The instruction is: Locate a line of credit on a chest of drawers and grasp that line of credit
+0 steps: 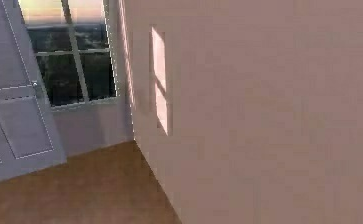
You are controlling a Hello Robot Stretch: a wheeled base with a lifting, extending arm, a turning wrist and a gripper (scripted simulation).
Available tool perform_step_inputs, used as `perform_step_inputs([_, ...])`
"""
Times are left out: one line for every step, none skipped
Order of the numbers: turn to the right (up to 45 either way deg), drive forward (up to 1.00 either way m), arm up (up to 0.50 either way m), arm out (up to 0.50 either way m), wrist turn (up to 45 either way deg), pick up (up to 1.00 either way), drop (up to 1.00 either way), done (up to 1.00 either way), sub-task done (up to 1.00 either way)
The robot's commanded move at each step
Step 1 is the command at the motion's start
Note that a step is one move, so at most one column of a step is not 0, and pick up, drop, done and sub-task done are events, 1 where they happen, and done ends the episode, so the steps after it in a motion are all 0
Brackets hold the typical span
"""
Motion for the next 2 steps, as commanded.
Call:
perform_step_inputs([9.0,0.0,0.0,0.0,0.0,0.0,0.0,0.0,0.0])
perform_step_inputs([0.0,0.2,0.0,0.0,0.0,0.0,0.0,0.0,0.0])
